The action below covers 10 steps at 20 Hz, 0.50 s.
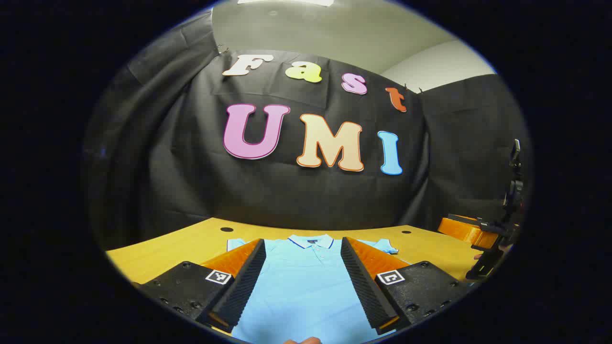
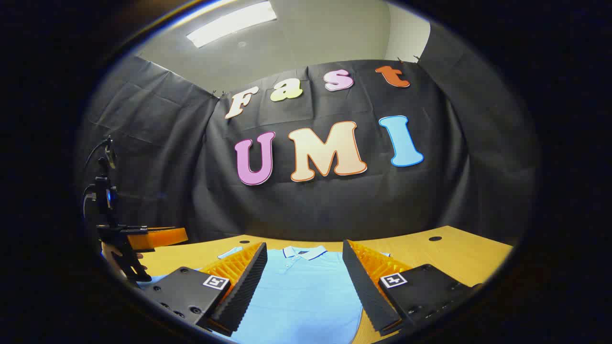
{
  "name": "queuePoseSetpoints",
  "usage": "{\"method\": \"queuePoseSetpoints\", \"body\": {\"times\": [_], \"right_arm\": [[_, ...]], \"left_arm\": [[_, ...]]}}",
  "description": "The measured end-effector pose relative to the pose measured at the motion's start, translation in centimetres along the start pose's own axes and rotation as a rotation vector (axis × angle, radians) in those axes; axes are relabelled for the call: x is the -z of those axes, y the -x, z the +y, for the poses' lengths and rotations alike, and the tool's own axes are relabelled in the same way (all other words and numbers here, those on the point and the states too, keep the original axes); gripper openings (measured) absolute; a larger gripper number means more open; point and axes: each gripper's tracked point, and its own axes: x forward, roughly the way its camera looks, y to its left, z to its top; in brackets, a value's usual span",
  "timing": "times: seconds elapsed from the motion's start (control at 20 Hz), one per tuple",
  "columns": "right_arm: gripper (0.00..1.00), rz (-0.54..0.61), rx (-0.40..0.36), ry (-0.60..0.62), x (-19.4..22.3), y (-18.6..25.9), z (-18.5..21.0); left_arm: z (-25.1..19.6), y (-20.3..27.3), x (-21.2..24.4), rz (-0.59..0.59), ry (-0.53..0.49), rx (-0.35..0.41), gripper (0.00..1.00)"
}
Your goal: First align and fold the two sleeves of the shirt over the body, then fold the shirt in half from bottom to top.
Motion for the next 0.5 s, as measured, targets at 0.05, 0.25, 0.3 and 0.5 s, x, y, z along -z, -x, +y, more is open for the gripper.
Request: {"method": "queuePoseSetpoints", "body": {"times": [0.05,0.25,0.3,0.5], "right_arm": [[0.98,0.002,0.002,0.002,0.1,0.0,0.0],[0.98,0.031,0.019,0.003,0.9,-0.3,-0.4],[0.98,0.038,0.019,0.005,1.1,-0.4,-0.5],[1.00,0.052,0.016,0.001,1.5,-0.4,-0.4]], "left_arm": [[-0.1,0.0,0.6,0.014,0.004,-0.002,0.94],[0.1,-0.1,0.9,0.038,0.020,0.001,0.94],[0.2,0.0,0.9,0.038,0.017,-0.003,0.94],[0.3,0.1,1.0,0.035,0.012,-0.005,0.94]]}}
